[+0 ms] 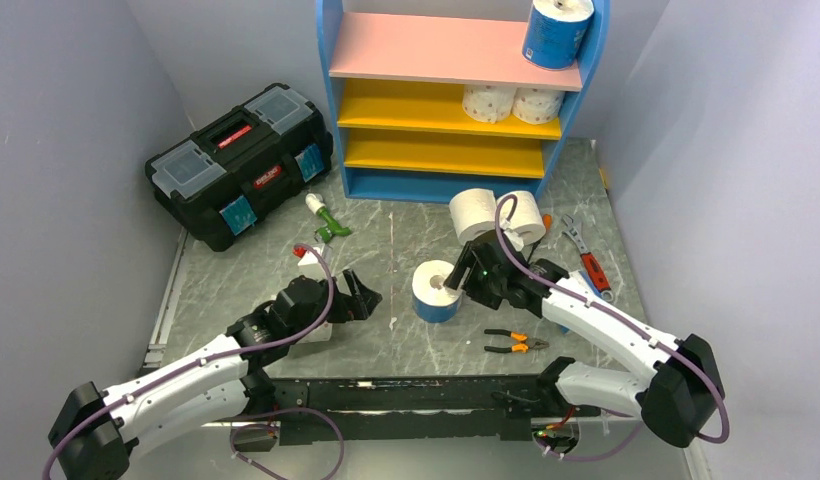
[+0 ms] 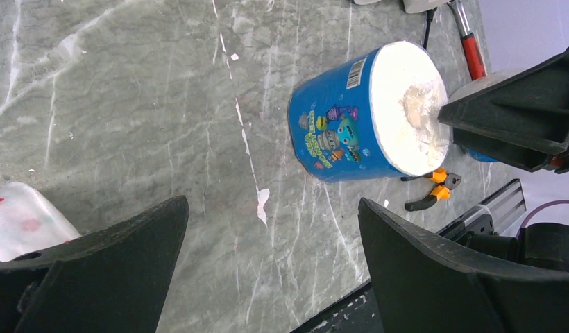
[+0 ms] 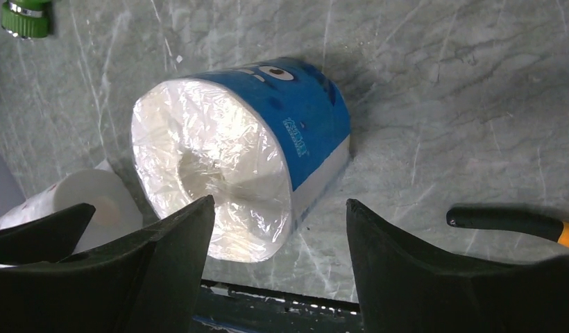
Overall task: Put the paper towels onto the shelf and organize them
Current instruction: Pick up the paper towel from the center of the board.
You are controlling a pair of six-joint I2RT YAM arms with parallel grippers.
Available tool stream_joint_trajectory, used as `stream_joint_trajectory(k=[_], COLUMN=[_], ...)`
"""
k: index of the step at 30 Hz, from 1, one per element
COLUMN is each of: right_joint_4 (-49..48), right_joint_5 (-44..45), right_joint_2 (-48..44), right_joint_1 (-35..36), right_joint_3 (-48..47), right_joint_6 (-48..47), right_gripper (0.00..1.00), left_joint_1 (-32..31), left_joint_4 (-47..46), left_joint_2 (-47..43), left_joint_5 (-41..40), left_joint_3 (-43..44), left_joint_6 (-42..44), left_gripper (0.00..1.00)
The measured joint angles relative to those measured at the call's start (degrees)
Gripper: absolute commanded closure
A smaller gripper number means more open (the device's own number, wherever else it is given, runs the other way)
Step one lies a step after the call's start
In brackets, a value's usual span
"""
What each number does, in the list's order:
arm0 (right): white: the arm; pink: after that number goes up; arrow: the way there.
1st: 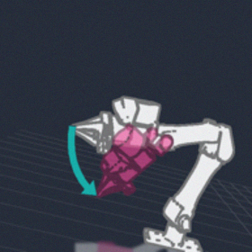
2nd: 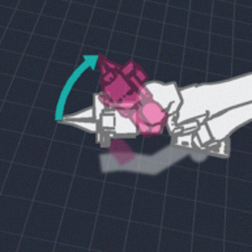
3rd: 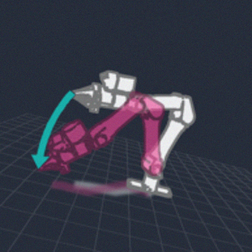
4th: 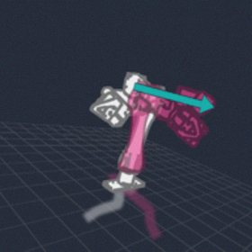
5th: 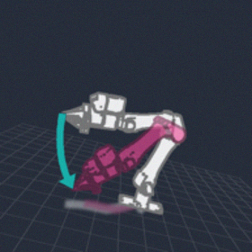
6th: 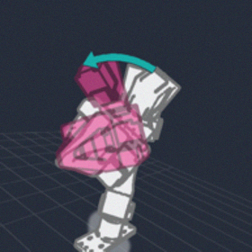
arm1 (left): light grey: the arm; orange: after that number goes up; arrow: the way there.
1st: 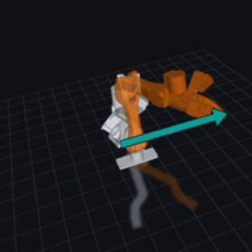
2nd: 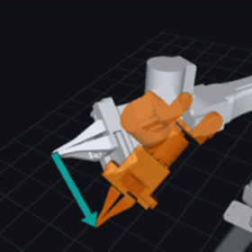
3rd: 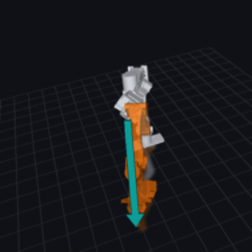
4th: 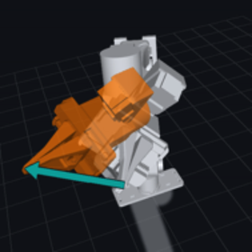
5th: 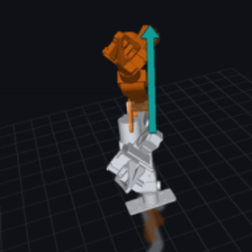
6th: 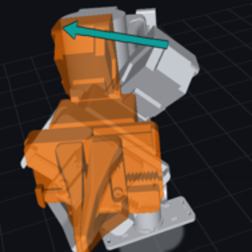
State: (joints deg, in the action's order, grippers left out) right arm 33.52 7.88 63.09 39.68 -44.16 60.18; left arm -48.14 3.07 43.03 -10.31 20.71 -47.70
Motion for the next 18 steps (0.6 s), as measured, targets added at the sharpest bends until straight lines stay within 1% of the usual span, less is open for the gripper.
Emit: stream_joint_trajectory(k=[18], right_joint_4=[-3.21], right_joint_5=[0.13], right_joint_2=[-0.15], right_joint_1=[0.0], right_joint_3=[3.32], right_joint_6=[5.68], right_gripper=[0.3], left_joint_1=[0.0], left_joint_4=[-0.28], left_joint_2=[0.26], left_joint_5=[0.48], left_joint_3=[-0.02], left_joint_6=[-0.07], left_gripper=[0.01])
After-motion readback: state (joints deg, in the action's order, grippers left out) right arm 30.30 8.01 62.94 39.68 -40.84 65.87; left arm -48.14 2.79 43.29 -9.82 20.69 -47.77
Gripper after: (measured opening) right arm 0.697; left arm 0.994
